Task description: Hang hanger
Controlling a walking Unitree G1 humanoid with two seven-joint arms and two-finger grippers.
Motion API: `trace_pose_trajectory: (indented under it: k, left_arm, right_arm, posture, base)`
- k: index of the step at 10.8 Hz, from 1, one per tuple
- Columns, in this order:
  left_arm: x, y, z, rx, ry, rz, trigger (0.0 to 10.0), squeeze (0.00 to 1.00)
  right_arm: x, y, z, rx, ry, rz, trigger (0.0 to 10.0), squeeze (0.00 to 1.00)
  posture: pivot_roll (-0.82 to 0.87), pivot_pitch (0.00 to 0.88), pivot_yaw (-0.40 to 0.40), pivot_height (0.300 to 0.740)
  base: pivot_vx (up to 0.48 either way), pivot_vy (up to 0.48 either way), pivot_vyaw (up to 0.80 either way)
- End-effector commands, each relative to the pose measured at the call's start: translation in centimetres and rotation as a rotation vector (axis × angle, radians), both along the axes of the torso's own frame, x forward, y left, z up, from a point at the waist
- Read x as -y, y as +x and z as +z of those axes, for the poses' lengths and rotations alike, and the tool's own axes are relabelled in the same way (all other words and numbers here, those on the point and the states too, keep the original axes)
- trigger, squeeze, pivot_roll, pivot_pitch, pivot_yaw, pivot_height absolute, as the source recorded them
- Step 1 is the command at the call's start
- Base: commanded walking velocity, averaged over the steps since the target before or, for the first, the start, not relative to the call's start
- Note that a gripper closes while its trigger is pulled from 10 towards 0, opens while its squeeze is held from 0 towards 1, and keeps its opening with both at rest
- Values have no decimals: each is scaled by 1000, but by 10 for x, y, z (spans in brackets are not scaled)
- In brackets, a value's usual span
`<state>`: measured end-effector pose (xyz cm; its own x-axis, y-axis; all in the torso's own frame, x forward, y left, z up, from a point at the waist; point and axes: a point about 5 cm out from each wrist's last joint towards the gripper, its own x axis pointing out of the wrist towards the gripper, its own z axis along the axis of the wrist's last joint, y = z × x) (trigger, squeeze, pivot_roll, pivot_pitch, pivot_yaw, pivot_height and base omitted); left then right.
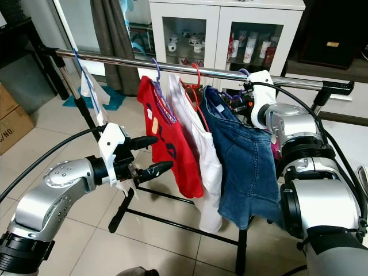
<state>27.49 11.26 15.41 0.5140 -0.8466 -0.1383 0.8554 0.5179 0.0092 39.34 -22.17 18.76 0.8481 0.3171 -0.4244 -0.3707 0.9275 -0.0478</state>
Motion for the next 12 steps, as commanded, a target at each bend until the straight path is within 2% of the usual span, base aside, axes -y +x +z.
trace_pose_trajectory:
  k: [1, 2, 4, 5, 6, 8, 10, 11, 12]
  left_arm:
    - [-3, 0, -1, -1, 18, 2, 10000, 0]
    - [-2, 0, -1, 5, 19, 11, 10000, 0]
    - [2, 11, 5, 110, 28, 113, 10000, 0]
    - [4, 15, 6, 121, 30, 149, 10000, 0]
    - [7, 21, 8, 167, 15, 229, 10000, 0]
    - [9, 20, 3, 192, 22, 284, 10000, 0]
    - [8, 17, -7, 172, 46, 304, 10000, 0]
    - [9, 16, -9, 165, 34, 318, 10000, 0]
    - [9, 14, -9, 162, 31, 322, 10000, 0]
  right_arm:
    - [2, 0, 4, 17, 0, -4, 0, 0]
    - [4, -2, 4, 27, -6, -12, 0, 0]
    - [10, -7, 13, 79, 14, -50, 0, 0]
    - [12, -11, 17, 97, 27, -57, 0, 0]
    - [16, -25, 24, 129, 47, -72, 0, 0]
    - [18, -48, 27, 165, 95, -118, 0, 0]
    - [9, -77, 20, 190, 144, -154, 0, 0]
    - [-2, -94, 12, 187, 159, -159, 0, 0]
    - [-8, -103, 5, 191, 166, -153, 0, 0]
  posture:
    - [-78, 0, 82, 740]
    - [-83, 0, 86, 740]
    - [-81, 0, 79, 740]
    - [-82, 0, 79, 740]
    - [-86, 0, 81, 740]
    - [-100, 0, 94, 740]
    - [-107, 0, 99, 740]
    - [-104, 0, 94, 740]
    - [-99, 0, 84, 740]
  base:
    - [0, 0, 0]
    - [0, 0, 0]
    - [0, 0, 0]
    - [0, 0, 0]
    - [0, 0, 0]
    - [0, 0, 0]
    - [0, 0, 0]
    - [-240, 0, 0]
    - [-289, 0, 0]
